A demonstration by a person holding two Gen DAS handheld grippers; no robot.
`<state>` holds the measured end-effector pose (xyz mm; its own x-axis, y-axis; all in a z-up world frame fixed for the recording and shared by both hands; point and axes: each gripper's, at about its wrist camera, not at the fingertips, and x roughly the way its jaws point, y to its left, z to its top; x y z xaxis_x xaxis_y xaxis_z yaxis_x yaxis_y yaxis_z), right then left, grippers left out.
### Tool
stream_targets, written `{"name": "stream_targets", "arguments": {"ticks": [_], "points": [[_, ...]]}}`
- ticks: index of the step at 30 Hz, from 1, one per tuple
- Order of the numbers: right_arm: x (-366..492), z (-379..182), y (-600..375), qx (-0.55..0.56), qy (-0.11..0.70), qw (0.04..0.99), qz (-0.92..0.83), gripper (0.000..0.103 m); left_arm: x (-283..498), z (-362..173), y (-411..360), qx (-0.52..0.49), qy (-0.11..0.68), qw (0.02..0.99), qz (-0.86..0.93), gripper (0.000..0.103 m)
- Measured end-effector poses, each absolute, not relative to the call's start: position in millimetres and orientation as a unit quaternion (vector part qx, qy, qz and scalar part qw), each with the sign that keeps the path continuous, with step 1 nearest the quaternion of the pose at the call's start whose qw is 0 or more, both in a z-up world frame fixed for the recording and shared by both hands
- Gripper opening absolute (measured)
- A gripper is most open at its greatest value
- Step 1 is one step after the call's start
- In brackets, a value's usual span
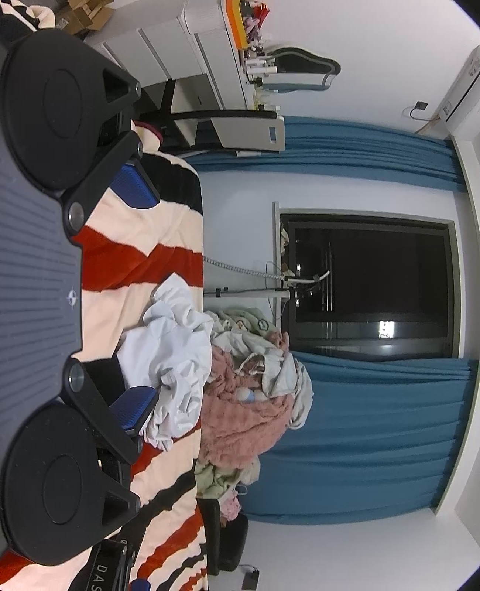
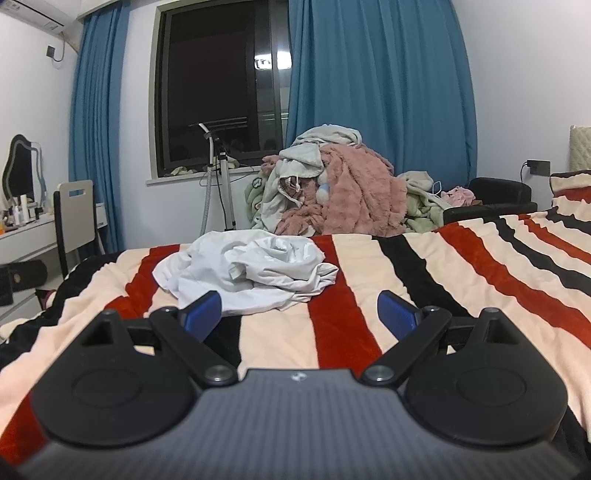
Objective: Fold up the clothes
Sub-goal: 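Move both grippers toward the crumpled white T-shirt on the bed, then grasp the white T-shirt edge with the left gripper and lift it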
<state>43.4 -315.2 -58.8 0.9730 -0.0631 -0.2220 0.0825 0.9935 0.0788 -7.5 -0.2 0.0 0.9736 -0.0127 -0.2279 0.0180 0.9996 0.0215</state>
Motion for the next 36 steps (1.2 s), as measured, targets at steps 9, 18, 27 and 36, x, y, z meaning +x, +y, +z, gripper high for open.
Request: {"name": "stream_targets", "arguments": {"ticks": [9,18,27,36], "points": [[44.8,-59.9,-329.7,0.084,0.121,0.988,-0.048,0.093,-3.7,-11.3,-10.2,0.020,0.125,0.992,-0.026,0.103],[45.1,-51.3,-344.8,0.119,0.123,0.982,-0.084,0.093,64.8,-45.5,-48.9,0.054,0.230,0.967,-0.097,0.103],[56.7,-57.9,-353.7,0.125,0.123,0.980,-0.093,0.093,175.4,-79.2,-92.9,0.085,0.247,0.958,-0.120,0.101],[113.9,-90.6,-356.5,0.142,0.149,0.976,-0.068,0.093,274.9,-124.7,-120.9,0.093,0.277,0.950,-0.111,0.091]]}}
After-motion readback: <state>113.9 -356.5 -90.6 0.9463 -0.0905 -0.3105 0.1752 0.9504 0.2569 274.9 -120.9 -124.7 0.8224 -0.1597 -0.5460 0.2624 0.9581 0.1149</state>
